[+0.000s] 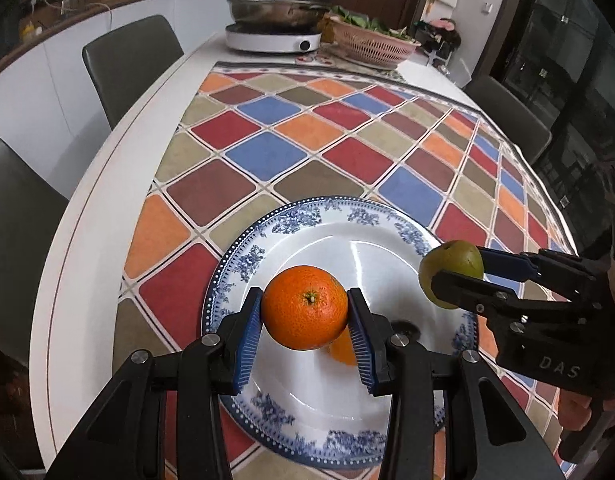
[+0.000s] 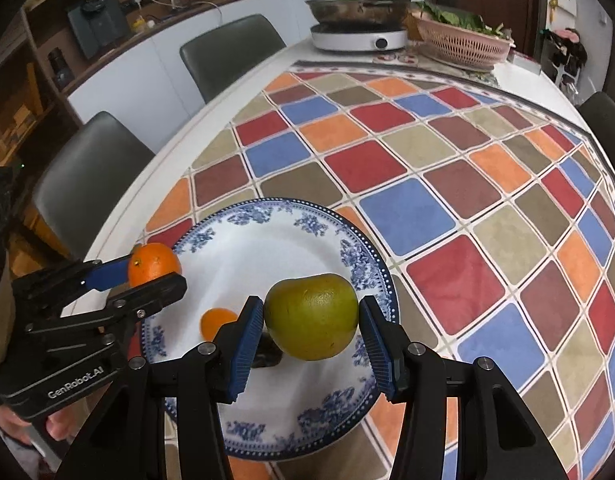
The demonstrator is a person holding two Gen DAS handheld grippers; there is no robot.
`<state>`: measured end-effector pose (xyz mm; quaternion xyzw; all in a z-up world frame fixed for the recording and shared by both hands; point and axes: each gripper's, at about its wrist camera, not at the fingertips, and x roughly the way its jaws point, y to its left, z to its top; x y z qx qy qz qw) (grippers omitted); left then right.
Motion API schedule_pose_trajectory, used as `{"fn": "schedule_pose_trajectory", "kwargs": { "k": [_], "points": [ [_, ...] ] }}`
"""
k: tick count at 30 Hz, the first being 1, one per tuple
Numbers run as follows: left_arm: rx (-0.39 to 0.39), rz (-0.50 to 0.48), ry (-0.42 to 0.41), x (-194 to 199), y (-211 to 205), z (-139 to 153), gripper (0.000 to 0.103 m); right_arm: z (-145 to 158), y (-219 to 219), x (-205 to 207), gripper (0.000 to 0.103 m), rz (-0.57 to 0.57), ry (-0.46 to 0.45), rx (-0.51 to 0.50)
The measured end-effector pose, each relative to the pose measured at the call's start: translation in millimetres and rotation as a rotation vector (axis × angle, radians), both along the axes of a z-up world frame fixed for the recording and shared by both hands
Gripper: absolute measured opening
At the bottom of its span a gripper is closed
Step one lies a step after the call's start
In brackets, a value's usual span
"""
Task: Organize fruits
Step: 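Lower the mandarin and green pomelo onto the plate and open both grippers, then withdraw both grippers from the plate back toward the loose fruits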
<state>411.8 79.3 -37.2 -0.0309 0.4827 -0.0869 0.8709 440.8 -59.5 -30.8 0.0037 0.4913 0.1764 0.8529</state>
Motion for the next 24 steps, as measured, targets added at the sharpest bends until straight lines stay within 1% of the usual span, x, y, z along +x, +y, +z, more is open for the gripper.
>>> {"fn": "schedule_pose_trajectory", "kwargs": {
  "k": [2, 6, 7, 8, 9, 12, 14, 16, 17, 19, 20, 21, 22, 24],
  "points": [
    [0.004, 0.003, 0.007, 3, -1, -3, 0.041, -4, -1, 3, 0.050, -0.004, 0.022, 0.018],
    [-0.005, 0.003, 0.019, 5, -3, -5, 0.042, -9, -1, 6, 0.051, -0.003, 0.035, 0.022],
    [-0.004, 0.003, 0.022, 5, -3, -6, 0.044, -10, -1, 6, 0.051, -0.002, 0.042, 0.027],
    [0.004, 0.006, 0.015, 3, -3, -5, 0.051, -11, -2, 6, 0.051, 0.000, 0.051, 0.032],
    [0.006, 0.006, 0.008, 2, -4, -3, 0.054, -11, -3, 7, 0.051, 0.001, 0.058, 0.032],
    [0.022, 0.010, -0.024, -6, -3, 5, 0.054, -10, -7, 4, 0.051, -0.012, 0.057, 0.030],
    [0.048, 0.018, -0.037, -13, -4, 12, 0.054, -4, -10, -1, 0.051, -0.018, 0.029, 0.030],
    [0.056, 0.009, -0.048, -21, -6, 19, 0.054, 6, -11, -7, 0.051, -0.022, 0.000, 0.029],
    [0.072, 0.006, -0.058, -29, -8, 24, 0.054, 10, -12, -11, 0.051, -0.019, -0.014, 0.027],
    [0.092, 0.005, -0.078, -40, -10, 32, 0.054, 22, -14, -22, 0.056, -0.022, -0.058, 0.009],
    [0.101, 0.005, -0.094, -48, -10, 37, 0.055, 27, -15, -26, 0.061, -0.025, -0.080, 0.004],
    [0.109, 0.001, -0.110, -57, -12, 43, 0.056, 33, -17, -34, 0.063, -0.030, -0.111, -0.006],
    [0.117, -0.002, -0.125, -65, -13, 48, 0.057, 39, -18, -41, 0.063, -0.032, -0.136, -0.017],
    [0.131, -0.002, -0.153, -78, -16, 57, 0.062, 49, -21, -56, 0.063, -0.028, -0.178, -0.028]
  ]
}}
